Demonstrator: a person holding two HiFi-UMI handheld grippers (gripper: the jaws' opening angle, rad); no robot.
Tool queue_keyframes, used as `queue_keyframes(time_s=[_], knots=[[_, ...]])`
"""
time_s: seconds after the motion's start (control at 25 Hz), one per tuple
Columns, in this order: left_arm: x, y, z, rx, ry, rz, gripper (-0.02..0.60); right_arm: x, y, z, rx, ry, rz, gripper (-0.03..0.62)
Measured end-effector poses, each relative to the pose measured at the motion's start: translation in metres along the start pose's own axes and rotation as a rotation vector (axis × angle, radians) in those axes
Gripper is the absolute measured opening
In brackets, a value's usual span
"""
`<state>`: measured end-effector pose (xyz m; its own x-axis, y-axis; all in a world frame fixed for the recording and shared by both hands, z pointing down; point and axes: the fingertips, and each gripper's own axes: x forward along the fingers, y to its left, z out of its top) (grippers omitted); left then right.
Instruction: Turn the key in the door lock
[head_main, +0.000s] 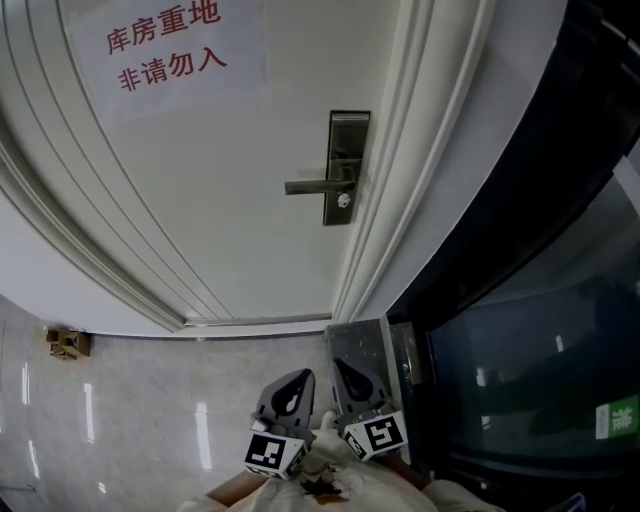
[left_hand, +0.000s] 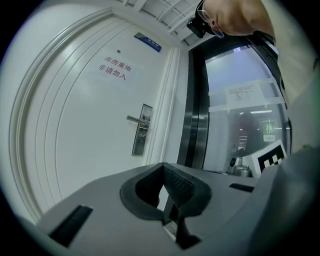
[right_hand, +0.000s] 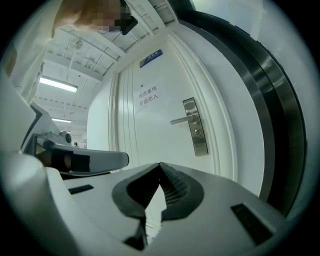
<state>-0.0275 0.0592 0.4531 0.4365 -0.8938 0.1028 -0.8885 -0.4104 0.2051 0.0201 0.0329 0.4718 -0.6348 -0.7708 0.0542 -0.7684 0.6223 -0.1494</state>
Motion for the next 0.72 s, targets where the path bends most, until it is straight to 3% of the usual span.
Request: queue_keyframes(time_s=[0.24,0.72], knots=[[-0.005,0.002,0.0,0.008,0.004,-0.002,0.005,-0.006,0.0,-0.007,0.01,0.018,-0.019,0.006],[-0.004,-0.014,-0.005,0.014,0.017,-0.083,0.005,-0.018,-0.006,-0.009,0.029,0.018,-0.084,0.006]])
